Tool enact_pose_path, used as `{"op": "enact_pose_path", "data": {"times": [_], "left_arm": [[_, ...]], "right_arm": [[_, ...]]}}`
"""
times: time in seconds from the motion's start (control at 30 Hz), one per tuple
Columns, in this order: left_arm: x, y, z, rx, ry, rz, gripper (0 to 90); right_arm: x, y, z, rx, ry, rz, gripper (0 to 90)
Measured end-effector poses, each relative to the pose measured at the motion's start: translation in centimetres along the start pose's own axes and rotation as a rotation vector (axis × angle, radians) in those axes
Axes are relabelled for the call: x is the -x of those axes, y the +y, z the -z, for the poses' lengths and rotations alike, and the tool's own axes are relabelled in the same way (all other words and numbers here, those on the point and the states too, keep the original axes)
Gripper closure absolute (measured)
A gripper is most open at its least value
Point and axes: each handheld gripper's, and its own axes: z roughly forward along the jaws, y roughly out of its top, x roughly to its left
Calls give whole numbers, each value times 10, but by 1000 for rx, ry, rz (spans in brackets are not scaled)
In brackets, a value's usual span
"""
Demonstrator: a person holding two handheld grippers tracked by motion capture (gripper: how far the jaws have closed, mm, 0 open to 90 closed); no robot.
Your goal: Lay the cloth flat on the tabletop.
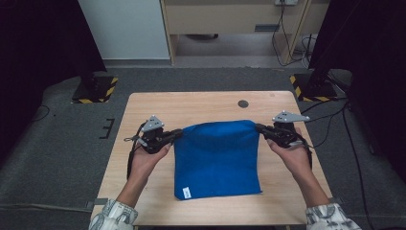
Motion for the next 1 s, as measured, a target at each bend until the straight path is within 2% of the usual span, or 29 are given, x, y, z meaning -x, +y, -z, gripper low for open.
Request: {"op": "enact_pose_path", "data": {"times": [0.17,0.37,0.67,0.77,1.0], "left_arm": [[-9,-5,-19,-16,16,18,838],[-15,-9,-32,-30,32,31,836],[-19,-12,-40,-43,45,42,836],[-18,-12,-41,-44,49,37,837],[-17,-10,-40,-42,56,34,837]], "right_arm": [[12,-11,-21,-28,-15,-28,883],[20,-15,-31,-34,-27,-44,882],[26,-17,-42,-42,-43,-49,881],[27,-17,-44,-39,-40,-63,882],[27,-16,-46,-44,-44,-57,882]]}}
